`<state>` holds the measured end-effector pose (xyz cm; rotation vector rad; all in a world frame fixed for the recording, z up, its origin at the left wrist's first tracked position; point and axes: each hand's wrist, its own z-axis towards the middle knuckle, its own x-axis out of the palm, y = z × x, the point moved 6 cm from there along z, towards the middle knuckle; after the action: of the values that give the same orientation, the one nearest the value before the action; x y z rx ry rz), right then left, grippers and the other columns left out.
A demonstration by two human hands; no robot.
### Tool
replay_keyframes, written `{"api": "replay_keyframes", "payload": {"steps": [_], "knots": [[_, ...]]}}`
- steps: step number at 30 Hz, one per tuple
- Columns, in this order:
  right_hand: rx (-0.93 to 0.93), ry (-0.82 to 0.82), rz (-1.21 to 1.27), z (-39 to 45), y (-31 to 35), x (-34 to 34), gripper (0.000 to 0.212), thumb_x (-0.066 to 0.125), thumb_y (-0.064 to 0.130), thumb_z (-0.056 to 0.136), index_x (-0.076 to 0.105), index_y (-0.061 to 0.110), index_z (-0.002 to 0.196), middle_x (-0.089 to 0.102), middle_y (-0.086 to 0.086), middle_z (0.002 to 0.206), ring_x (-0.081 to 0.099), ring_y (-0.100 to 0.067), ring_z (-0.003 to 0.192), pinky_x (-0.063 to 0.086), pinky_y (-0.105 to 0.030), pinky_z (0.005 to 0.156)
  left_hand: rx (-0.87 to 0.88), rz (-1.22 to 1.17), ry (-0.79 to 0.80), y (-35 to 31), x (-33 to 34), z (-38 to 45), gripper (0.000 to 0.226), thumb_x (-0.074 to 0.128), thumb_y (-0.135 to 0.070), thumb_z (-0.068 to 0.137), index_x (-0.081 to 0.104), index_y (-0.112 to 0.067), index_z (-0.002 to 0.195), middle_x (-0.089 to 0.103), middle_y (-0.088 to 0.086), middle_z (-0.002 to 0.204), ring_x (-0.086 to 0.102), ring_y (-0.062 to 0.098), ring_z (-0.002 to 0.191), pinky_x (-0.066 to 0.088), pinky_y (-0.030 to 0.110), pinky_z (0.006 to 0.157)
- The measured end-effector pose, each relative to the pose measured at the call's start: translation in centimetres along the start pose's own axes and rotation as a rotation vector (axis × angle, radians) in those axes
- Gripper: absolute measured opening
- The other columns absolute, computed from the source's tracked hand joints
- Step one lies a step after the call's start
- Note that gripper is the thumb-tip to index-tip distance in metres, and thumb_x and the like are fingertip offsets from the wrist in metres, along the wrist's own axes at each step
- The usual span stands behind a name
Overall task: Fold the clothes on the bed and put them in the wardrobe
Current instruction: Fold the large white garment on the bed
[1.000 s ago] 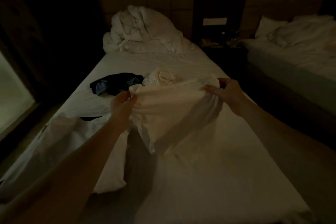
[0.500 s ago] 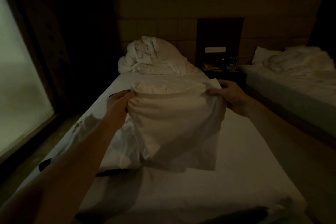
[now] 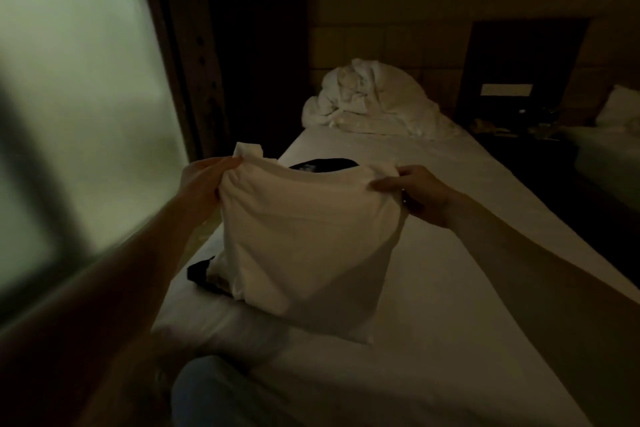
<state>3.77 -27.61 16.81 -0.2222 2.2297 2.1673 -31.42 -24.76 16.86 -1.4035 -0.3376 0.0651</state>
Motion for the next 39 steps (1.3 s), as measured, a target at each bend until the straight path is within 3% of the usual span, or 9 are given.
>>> {"api": "replay_keyframes", "payload": {"steps": [10,13,17,20,24,27,33,36,39], "knots": [[0.102,-0.129,-0.048,16.2,-6.0,3.9,0.042,0.075,0.019,0.084,0.061,0.009,0.122,0.064,-0.006,0.107,0.061,-0.021,0.090,0.047,-0.027,0.060,-0.098,0.224,-0.023,8.2,-2.0,14.7,0.015,0.074,-0.014,0.081,0.072,-0.009,0.095,0.068,0.020,0.105,0.065,0.033,0.100,0.052,0.043,0.093],[0.163,-0.140,-0.074,21.3,-9.3,3.4,0.059,0.081,0.023,0.076,0.057,0.002,0.126,0.062,-0.011,0.119,0.062,-0.025,0.099,0.049,-0.030,0.071,-0.147,0.305,-0.050,12.2,-0.9,18.3,0.024,0.071,-0.012,0.084,0.070,-0.005,0.107,0.066,0.011,0.097,0.062,0.022,0.088,0.052,0.038,0.087],[0.255,-0.150,-0.094,26.0,-13.6,2.6,0.019,0.077,0.013,0.079,0.060,0.014,0.089,0.061,-0.003,0.095,0.059,-0.018,0.087,0.048,-0.030,0.067,-0.209,0.384,-0.042,17.3,0.0,21.5,0.027,0.068,-0.006,0.086,0.068,0.000,0.112,0.063,0.010,0.091,0.056,0.014,0.073,0.048,0.029,0.072],[0.290,-0.160,-0.104,27.6,-15.8,2.2,0.030,0.074,0.005,0.081,0.064,0.004,0.109,0.067,-0.008,0.101,0.063,-0.018,0.087,0.054,-0.030,0.068,-0.248,0.454,-0.012,20.3,0.1,22.8,0.024,0.069,-0.014,0.088,0.069,-0.006,0.111,0.063,0.005,0.096,0.059,0.013,0.078,0.049,0.029,0.077],[0.302,-0.159,-0.126,28.9,-18.1,2.0,0.041,0.075,0.004,0.080,0.061,0.002,0.119,0.067,-0.007,0.102,0.064,-0.015,0.088,0.053,-0.028,0.067,-0.201,0.533,0.032,22.4,0.3,23.6,0.010,0.068,-0.018,0.090,0.073,-0.011,0.094,0.062,-0.003,0.078,0.058,0.014,0.071,0.049,0.022,0.056],[0.290,-0.162,-0.119,29.4,-19.1,2.1,0.033,0.077,0.006,0.079,0.063,0.005,0.109,0.067,-0.007,0.100,0.063,-0.014,0.085,0.053,-0.029,0.068,-0.153,0.584,0.051,23.0,0.1,23.6,0.026,0.066,-0.017,0.091,0.072,-0.026,0.067,0.062,-0.008,0.068,0.056,0.008,0.065,0.044,0.025,0.060],[0.301,-0.164,-0.018,28.6,-19.3,2.1,0.019,0.070,0.003,0.085,0.060,0.019,0.088,0.060,0.003,0.086,0.057,-0.009,0.078,0.050,-0.030,0.075,-0.091,0.773,0.101,22.1,0.5,23.4,0.007,0.061,-0.023,0.093,0.067,-0.022,0.090,0.063,-0.002,0.096,0.060,0.019,0.093,0.048,0.032,0.081],[0.328,-0.119,0.031,27.5,-18.6,1.8,0.025,0.072,0.011,0.084,0.064,0.013,0.108,0.067,-0.004,0.110,0.062,-0.017,0.098,0.051,-0.030,0.070,-0.016,0.968,0.090,20.6,1.6,23.2,0.028,0.061,-0.019,0.093,0.061,-0.016,0.121,0.060,0.006,0.126,0.057,0.024,0.111,0.044,0.033,0.089],[0.296,-0.122,0.038,25.8,-17.3,0.9,0.041,0.074,0.021,0.083,0.060,0.017,0.121,0.064,-0.004,0.122,0.060,-0.020,0.109,0.052,-0.035,0.080,0.181,1.086,0.108,17.8,4.4,21.2,0.039,0.060,-0.008,0.090,0.057,-0.017,0.128,0.053,0.008,0.136,0.051,0.027,0.122,0.044,0.038,0.097]]}}
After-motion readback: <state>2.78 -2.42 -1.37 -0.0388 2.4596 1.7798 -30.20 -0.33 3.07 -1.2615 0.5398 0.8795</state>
